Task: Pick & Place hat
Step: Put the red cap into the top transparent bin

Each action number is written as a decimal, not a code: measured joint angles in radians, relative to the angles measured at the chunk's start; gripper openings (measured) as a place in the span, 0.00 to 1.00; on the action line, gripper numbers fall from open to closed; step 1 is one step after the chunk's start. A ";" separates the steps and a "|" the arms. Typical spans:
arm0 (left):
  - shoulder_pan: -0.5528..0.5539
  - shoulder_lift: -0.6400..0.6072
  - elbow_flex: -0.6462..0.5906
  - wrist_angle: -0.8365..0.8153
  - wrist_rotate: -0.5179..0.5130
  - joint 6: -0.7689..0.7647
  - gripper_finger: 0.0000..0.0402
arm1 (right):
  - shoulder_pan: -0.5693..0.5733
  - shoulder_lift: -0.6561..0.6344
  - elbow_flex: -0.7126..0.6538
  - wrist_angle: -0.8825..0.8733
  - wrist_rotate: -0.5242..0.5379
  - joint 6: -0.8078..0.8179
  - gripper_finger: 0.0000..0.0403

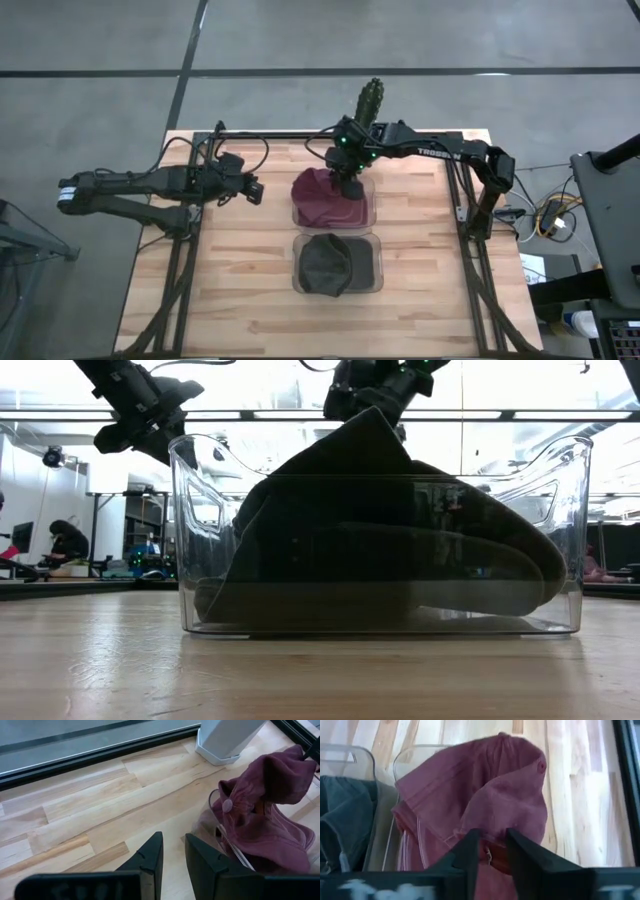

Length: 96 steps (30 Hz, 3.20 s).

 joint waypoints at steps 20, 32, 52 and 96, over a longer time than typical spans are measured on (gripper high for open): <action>0.000 0.000 0.000 0.000 -0.001 0.019 0.18 | 0.044 -0.144 0.000 -0.062 -0.019 0.012 0.51; 0.000 0.000 0.000 0.004 -0.005 0.030 0.18 | 0.142 -0.011 0.000 -0.020 -0.024 0.134 0.51; 0.000 0.000 0.000 0.008 -0.010 0.057 0.18 | 0.222 0.111 0.001 0.073 0.006 0.039 0.51; 0.000 0.000 0.000 0.012 -0.042 0.056 0.18 | 0.223 0.189 0.045 0.031 0.105 0.037 0.02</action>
